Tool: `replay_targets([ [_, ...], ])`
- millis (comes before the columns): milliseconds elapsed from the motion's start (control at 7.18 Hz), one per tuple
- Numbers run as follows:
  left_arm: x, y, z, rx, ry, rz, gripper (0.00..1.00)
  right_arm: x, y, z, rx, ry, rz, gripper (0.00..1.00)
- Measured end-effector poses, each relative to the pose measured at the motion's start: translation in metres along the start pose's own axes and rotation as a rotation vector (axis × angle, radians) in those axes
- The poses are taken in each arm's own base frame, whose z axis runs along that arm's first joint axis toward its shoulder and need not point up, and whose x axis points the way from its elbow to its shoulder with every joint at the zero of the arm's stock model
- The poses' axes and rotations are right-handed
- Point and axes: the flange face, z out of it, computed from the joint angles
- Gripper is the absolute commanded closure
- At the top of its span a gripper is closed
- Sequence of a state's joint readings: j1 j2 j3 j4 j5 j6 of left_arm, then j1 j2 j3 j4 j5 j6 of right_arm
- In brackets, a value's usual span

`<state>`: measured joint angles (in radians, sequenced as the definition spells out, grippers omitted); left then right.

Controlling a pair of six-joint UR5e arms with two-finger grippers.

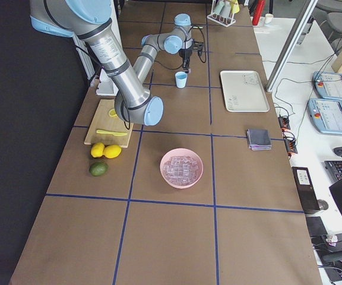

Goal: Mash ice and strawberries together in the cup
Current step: 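Carry the ice cube with the right gripper over the blue cup, then open the right gripper to release the ice cube into the cup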

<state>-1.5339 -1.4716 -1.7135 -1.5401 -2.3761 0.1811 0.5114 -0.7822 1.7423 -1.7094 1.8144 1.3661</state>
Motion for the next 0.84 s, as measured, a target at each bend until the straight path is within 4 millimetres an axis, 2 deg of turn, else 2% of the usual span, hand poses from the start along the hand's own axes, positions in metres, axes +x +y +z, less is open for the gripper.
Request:
replay_targets([
  [418, 0.000, 0.001, 0.001, -0.001, 0.000, -0.001, 0.00, -0.016, 0.026, 0.019, 0.001, 0.021, -0.001, 0.97],
  [557, 0.000, 0.001, 0.001, -0.001, 0.000, -0.002, 0.00, -0.018, 0.030, 0.021, -0.001, 0.022, 0.003, 0.84],
  [697, -0.001, 0.001, 0.001, -0.002, 0.000, -0.002, 0.00, -0.020, 0.033, 0.021, -0.003, 0.021, 0.002, 0.01],
  [836, -0.001, 0.001, 0.001, -0.002, 0.000, -0.002, 0.00, -0.021, 0.035, 0.022, -0.001, 0.018, -0.002, 0.01],
])
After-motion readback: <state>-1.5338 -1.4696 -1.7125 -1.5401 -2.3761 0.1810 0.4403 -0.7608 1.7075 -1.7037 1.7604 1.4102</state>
